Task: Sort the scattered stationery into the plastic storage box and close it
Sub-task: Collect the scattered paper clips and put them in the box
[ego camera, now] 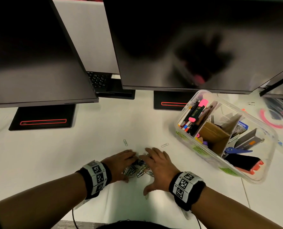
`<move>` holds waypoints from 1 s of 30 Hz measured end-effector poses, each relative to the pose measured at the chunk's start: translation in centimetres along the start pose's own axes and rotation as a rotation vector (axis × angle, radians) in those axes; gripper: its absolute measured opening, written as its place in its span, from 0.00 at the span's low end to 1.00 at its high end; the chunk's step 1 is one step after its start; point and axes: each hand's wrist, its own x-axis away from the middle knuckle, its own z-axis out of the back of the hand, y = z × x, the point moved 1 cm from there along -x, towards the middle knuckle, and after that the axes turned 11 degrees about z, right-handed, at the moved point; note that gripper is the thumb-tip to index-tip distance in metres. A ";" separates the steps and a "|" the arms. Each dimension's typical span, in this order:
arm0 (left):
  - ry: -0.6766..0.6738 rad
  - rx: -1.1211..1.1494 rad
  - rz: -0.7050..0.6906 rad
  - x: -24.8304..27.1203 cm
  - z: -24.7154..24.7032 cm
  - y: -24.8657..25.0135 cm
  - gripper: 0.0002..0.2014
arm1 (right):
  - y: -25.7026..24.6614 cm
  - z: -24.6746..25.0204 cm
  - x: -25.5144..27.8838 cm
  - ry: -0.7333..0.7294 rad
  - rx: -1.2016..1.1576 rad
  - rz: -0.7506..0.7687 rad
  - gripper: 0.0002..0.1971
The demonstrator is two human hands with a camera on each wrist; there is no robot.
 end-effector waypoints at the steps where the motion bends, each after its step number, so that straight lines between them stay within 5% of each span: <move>1: 0.017 0.023 0.003 -0.2 -0.1 0.0 0.40 | -0.2 -0.3 -0.1 -0.023 0.013 -0.003 0.62; 6: 0.044 0.047 0.036 -0.6 -0.4 0.1 0.39 | 0.7 0.2 -1.0 -0.006 -0.018 -0.155 0.61; 10: 0.178 0.054 0.018 -0.6 0.1 -0.1 0.36 | 2.1 2.2 -1.5 0.145 -0.072 -0.230 0.45; 14: 0.167 0.153 0.184 -0.3 1.5 -0.7 0.37 | 3.2 2.5 -1.3 0.233 -0.128 -0.336 0.30; 18: 0.049 0.127 0.263 -1.2 1.5 -0.3 0.40 | 2.2 1.3 -1.2 0.094 -0.167 -0.329 0.30; 22: 0.018 0.072 0.175 -1.5 0.4 0.5 0.51 | 0.4 0.7 -1.4 0.053 -0.182 -0.189 0.34; 24: 0.019 0.074 0.115 -1.1 0.3 0.9 0.45 | -0.1 0.8 -1.4 0.074 -0.164 -0.153 0.34; 27: 0.079 0.028 0.087 -0.8 0.3 0.7 0.52 | -0.2 0.7 -1.1 0.009 -0.059 -0.128 0.47; 30: 0.066 0.131 0.153 -1.4 -0.4 0.4 0.34 | 0.0 0.2 -1.4 -0.032 0.006 -0.106 0.40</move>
